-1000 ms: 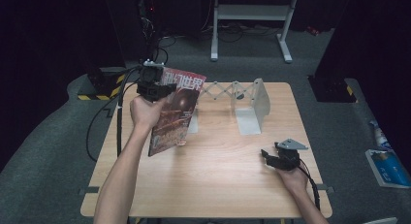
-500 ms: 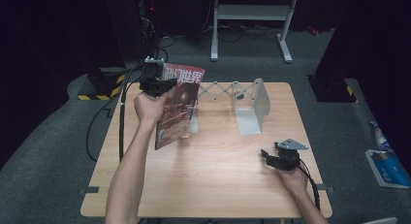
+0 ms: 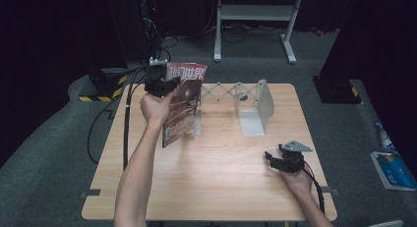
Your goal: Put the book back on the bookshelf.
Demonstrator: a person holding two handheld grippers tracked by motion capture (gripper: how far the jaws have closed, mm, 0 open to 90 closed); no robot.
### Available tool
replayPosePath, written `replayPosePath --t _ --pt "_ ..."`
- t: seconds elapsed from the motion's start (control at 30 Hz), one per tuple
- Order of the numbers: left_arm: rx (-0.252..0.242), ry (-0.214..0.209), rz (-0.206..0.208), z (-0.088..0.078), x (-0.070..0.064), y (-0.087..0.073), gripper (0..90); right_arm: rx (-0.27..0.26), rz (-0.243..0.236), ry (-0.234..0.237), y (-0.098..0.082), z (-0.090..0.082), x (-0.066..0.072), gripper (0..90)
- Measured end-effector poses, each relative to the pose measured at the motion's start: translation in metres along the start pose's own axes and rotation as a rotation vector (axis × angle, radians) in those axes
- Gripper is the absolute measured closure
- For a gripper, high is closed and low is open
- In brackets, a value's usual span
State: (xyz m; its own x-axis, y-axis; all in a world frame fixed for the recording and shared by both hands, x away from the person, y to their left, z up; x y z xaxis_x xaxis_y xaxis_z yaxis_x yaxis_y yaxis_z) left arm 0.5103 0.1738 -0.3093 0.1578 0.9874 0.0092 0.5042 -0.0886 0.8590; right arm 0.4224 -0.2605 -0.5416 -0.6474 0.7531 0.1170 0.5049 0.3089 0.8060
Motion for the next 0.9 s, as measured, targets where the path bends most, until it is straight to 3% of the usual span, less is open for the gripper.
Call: replayPosePath --t 0.43,0.6,0.8,0.9 --pt "-0.059 0.016 0.012 0.008 -0.007 -0.002 83.9 0.0 0.0 0.0 0.0 0.0 0.0 30.6" --pt "-0.07 0.002 -0.013 0.01 -0.005 -0.01 83.7 0.001 0.002 0.002 0.0 0.0 0.0 30.6" --pt "-0.052 0.026 0.058 0.014 -0.011 -0.014 83.5 0.001 0.0 0.001 0.0 0.0 0.0 30.6" --pt "-0.031 0.024 0.058 0.014 -0.011 -0.013 83.2 0.002 0.001 0.002 0.0 0.0 0.0 30.6"
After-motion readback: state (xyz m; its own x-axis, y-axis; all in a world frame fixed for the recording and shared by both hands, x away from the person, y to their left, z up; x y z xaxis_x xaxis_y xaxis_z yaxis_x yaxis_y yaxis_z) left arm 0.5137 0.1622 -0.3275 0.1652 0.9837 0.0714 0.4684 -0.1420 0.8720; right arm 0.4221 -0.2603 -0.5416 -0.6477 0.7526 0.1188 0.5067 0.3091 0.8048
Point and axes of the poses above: each handheld gripper's, and its own axes: z roughly forward along the jaws, y roughly out of its top, x roughly to its left, the point moved 1 cm from there along z, roughly forward along the jaws, and after that the axes turned 13 degrees about y, right-handed, at the moved point
